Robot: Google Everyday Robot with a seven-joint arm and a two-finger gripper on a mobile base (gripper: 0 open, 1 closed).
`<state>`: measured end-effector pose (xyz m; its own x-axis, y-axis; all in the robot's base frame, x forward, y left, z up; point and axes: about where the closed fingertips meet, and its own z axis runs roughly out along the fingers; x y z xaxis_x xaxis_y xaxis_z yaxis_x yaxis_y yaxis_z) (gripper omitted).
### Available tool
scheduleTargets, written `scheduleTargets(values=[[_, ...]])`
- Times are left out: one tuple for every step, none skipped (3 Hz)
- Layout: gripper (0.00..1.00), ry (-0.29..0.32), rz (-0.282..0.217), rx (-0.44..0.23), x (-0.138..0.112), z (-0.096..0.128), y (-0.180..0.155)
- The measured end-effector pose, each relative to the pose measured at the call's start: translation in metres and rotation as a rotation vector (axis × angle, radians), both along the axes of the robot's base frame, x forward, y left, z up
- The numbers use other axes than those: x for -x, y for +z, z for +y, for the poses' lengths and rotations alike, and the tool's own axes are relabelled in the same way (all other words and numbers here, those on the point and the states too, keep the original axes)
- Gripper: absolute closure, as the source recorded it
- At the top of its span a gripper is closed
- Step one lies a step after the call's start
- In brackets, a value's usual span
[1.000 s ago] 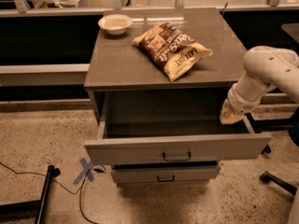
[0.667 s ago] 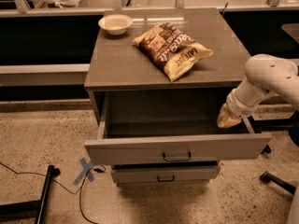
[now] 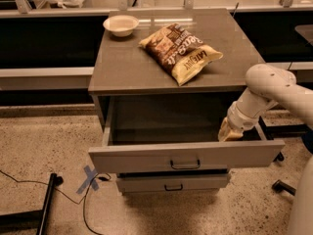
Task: Open top drawer
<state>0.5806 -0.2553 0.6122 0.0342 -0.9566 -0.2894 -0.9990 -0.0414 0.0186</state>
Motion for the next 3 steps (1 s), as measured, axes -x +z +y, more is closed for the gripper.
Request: scheduleTargets(values=[[1.0, 0.001, 0.093, -0.001, 0.024, 0.008, -0.005], [1.0, -0.004, 0.125, 0.001, 0.041, 0.008, 0.002], [1.0, -0.022, 0.087, -0.017, 0.055, -0.002, 0.017]])
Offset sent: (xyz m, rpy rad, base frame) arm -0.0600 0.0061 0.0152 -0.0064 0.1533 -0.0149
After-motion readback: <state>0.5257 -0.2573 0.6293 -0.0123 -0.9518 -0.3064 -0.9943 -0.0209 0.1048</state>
